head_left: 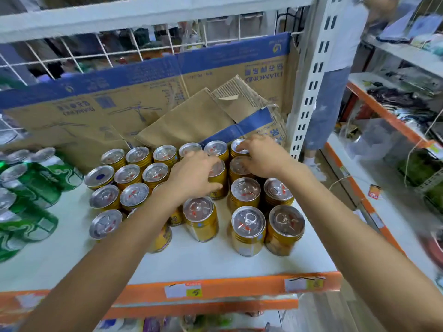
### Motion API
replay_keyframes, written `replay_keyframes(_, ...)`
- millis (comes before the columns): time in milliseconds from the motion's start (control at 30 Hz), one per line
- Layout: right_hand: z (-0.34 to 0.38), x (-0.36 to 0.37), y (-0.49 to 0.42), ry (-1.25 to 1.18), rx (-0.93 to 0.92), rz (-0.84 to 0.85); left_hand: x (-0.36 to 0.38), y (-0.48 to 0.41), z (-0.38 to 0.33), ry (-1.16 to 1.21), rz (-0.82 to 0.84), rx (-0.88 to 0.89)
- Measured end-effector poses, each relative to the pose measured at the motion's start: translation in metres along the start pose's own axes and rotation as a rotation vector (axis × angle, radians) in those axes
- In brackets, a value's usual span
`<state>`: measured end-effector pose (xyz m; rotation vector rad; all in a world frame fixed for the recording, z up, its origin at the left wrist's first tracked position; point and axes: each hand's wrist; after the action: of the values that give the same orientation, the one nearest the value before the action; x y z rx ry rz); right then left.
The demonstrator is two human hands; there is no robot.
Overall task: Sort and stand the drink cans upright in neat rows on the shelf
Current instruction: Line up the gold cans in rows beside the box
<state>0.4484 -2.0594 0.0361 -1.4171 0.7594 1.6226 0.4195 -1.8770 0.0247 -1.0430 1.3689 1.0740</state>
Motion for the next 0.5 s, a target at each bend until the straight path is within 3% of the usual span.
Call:
replay_keyframes(200, -0.008, 0.012, -0.044, 0.028, 0.102, 0.129, 0.007, -0.015, 0.007, -0.094, -0.006, 0.039)
replay_keyframes(367, -0.008, 0.013, -0.057, 0.027, 0.149, 0.154, 0.002, -0.007, 0.014, -0.173, -0.033, 0.213)
replay_keyframes(500, -0.010, 0.009, -0.064, 0.077, 0.125, 0.177, -0.009, 0.004, 0.025, -0.107, 0.116, 0.310)
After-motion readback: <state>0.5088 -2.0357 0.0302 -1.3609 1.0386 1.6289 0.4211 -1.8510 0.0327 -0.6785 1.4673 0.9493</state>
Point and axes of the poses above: each hand's wrist, its own y-axis away from the middle knuckle, its own x-axis out of the palm, z = x × y, and after that the axes turned 4 degrees about -x, right-handed
